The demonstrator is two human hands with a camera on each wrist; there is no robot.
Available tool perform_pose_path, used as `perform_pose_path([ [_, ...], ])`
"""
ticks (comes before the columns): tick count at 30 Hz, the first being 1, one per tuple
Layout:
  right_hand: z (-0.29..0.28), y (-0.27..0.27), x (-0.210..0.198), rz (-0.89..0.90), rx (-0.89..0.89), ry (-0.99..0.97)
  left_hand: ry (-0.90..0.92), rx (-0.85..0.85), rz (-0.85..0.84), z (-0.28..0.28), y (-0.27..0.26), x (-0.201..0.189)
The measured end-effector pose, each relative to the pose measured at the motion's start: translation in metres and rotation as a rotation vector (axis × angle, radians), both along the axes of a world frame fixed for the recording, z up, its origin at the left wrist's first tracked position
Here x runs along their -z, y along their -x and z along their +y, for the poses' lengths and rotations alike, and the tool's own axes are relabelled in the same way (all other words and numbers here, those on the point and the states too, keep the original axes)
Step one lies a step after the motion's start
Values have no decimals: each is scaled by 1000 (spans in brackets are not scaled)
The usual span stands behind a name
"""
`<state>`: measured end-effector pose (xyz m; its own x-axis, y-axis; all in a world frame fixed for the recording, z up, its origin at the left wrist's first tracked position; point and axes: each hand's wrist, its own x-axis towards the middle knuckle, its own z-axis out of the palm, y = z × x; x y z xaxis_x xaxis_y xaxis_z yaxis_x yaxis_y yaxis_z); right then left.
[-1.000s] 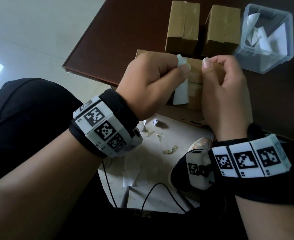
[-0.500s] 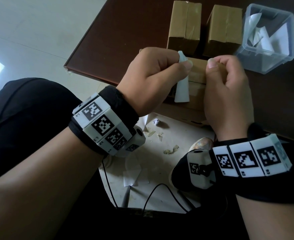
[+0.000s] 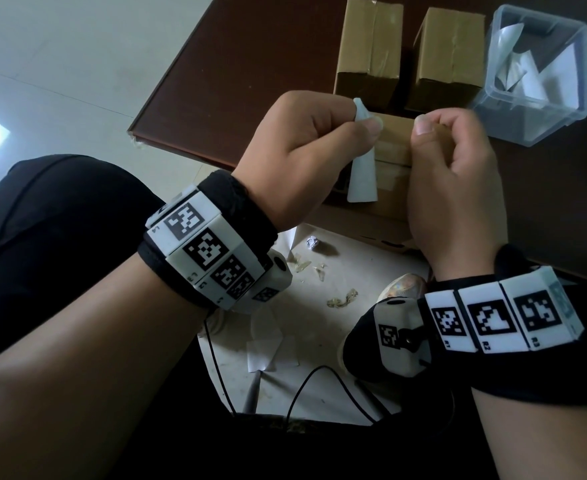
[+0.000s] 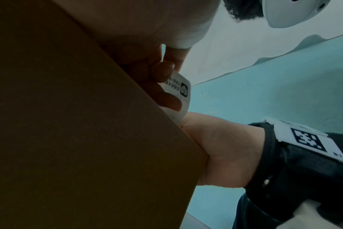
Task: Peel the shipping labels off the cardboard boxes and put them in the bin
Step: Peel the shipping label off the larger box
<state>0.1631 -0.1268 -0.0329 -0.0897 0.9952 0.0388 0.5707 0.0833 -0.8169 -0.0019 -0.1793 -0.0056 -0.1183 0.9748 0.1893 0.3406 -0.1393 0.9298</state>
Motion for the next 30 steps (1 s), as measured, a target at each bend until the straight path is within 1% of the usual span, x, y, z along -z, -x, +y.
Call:
perform_pose_path([
  [7, 0, 0, 1, 6, -8, -4, -11, -29, 11, 0, 2, 1],
  [14, 0, -1, 1, 18, -13, -12, 17, 10, -57, -1, 0, -1],
  [19, 0, -1, 1, 20, -14, -14, 31, 15, -74, -1, -1, -1],
  [30, 2, -2, 3, 15, -29, -30, 19, 1, -48, -1, 1, -2],
])
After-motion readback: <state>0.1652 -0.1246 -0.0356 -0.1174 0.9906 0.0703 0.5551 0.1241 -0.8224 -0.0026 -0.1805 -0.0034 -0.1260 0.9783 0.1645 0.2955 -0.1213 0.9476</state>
